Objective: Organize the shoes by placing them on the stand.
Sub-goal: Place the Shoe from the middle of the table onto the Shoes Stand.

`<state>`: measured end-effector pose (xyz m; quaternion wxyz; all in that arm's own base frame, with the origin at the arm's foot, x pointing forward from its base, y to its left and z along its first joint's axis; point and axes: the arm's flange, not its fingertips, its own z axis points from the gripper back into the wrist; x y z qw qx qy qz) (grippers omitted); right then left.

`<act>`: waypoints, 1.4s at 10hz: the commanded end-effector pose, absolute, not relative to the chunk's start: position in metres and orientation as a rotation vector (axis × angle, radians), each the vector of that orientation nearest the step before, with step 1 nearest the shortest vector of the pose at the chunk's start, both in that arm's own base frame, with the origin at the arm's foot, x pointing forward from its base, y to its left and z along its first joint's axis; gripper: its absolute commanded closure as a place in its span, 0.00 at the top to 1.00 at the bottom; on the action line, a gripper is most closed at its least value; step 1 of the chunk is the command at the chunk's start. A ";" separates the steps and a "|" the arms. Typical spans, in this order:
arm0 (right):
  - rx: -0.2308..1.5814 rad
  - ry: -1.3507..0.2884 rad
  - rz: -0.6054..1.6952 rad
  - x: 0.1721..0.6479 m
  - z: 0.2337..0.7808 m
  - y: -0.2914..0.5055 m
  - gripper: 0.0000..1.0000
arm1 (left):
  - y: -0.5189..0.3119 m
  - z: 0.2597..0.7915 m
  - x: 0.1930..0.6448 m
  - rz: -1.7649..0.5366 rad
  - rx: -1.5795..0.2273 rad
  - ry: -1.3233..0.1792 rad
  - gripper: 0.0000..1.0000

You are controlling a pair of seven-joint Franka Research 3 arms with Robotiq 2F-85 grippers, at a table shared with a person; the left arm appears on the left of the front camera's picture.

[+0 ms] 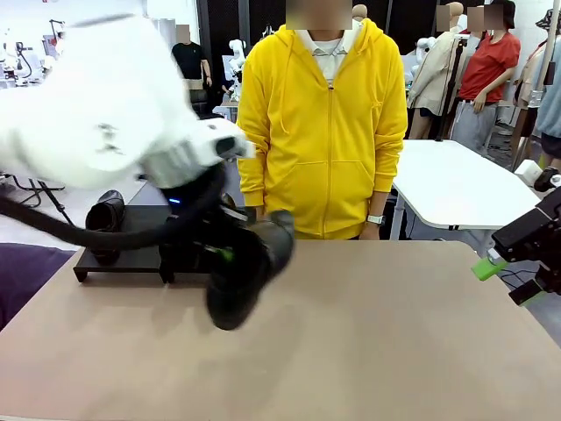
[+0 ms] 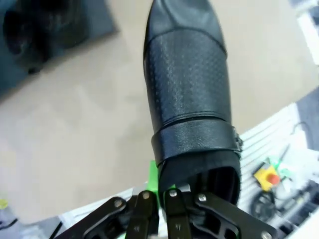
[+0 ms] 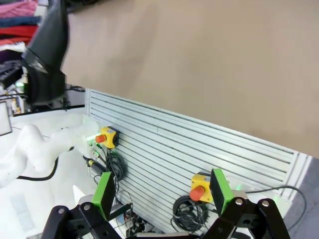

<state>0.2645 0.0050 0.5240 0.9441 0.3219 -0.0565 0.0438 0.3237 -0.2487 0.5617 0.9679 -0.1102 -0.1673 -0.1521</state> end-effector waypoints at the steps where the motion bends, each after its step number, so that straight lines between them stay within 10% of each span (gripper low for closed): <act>1: 0.682 -0.121 0.099 0.265 0.527 0.005 1.00 | -0.143 0.563 0.339 -0.253 -0.268 -0.333 0.00; 5: 0.682 -0.121 0.099 0.265 0.527 0.005 1.00 | -0.042 0.562 0.351 0.172 -0.493 -0.444 0.00; 12: 0.682 -0.121 0.099 0.265 0.527 0.005 1.00 | -0.037 0.558 0.350 0.060 -0.393 -0.353 0.00; 14: 0.682 -0.121 0.099 0.265 0.527 0.005 1.00 | -0.046 0.565 0.415 0.033 -0.339 -0.361 0.00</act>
